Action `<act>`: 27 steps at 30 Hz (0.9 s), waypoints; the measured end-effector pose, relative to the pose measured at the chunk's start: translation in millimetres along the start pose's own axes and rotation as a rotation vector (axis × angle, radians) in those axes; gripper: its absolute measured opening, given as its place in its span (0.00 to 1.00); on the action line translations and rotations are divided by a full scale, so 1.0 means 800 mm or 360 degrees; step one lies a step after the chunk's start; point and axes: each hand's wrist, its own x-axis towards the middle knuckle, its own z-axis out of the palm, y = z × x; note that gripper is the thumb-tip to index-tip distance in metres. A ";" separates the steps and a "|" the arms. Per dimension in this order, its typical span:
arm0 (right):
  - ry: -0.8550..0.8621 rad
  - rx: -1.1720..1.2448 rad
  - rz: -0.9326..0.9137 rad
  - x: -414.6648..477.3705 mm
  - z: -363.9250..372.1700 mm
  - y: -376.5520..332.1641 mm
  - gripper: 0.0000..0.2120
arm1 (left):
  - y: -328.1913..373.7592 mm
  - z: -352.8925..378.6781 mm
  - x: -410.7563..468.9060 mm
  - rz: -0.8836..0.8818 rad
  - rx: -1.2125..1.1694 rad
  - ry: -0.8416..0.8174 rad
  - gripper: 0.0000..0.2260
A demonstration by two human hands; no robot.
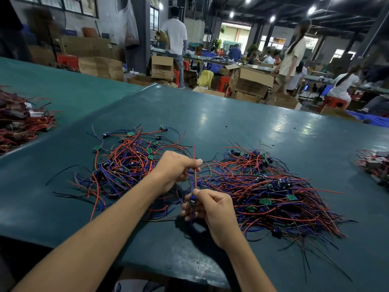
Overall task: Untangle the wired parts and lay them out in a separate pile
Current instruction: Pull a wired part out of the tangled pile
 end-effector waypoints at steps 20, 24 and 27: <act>0.0048 0.0183 0.0022 -0.005 0.000 -0.003 0.13 | 0.047 0.002 0.044 -0.0088 0.0444 0.0188 0.18; 0.0135 0.0386 0.0070 -0.003 0.002 -0.009 0.13 | 0.042 0.007 0.016 -0.0134 0.0452 0.0021 0.27; 0.0171 0.0622 0.0120 0.001 -0.001 -0.023 0.12 | 0.016 0.001 -0.016 -0.0220 0.0287 -0.0235 0.32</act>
